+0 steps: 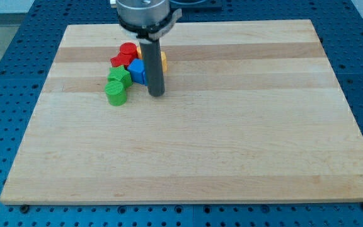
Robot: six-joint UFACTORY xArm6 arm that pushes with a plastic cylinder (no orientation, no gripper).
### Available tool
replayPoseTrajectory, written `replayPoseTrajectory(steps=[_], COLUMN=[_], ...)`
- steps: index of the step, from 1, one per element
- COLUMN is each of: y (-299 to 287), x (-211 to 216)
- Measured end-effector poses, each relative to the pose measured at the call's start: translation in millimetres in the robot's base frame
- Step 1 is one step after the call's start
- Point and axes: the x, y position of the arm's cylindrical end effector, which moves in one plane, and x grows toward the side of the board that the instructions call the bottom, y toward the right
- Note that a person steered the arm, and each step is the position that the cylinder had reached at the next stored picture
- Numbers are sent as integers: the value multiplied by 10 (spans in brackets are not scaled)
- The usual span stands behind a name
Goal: Push the green circle to the right of the green star
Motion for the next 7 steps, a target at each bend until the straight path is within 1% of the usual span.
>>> replayPoseTrajectory(steps=[1, 2, 3, 4, 5, 6, 7], y=[-83, -856, -1643, -1842, -1671, -1285, -909], x=[590, 909, 828, 289, 53, 156, 154])
